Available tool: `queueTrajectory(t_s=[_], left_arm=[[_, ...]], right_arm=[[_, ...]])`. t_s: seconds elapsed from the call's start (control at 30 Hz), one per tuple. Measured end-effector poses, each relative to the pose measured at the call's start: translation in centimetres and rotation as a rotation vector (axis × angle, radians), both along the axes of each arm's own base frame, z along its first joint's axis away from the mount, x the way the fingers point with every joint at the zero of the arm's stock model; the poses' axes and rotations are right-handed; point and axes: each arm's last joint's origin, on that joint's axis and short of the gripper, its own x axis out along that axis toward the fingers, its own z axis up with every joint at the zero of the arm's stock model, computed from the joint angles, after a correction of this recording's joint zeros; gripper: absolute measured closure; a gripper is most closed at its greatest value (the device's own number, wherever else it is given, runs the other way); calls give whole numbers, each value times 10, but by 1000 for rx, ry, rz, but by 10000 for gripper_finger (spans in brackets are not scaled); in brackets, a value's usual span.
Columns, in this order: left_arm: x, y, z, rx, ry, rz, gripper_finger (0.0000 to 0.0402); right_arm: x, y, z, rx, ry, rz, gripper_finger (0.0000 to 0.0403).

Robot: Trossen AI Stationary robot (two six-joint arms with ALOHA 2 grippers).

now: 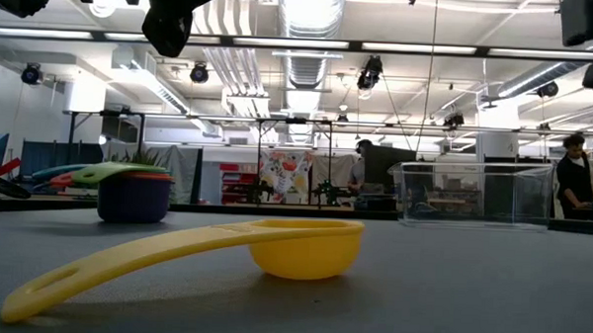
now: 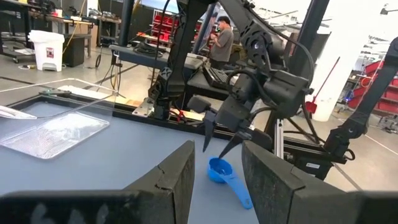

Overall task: Nest measuring cups in basket
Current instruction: Stack the dark blue measuring cup on top of the green measuring cup

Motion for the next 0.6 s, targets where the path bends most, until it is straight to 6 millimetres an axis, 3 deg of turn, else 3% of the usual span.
queueTrajectory(t_s=[0.3,0.6], left_arm=[[0,0,0,-2,2,0,286],[0,0,0,-2,2,0,286]], right_arm=[[-14,-13,-15,21,-9,-26,276],[-18,-17,-30,49,-36,-22,282]])
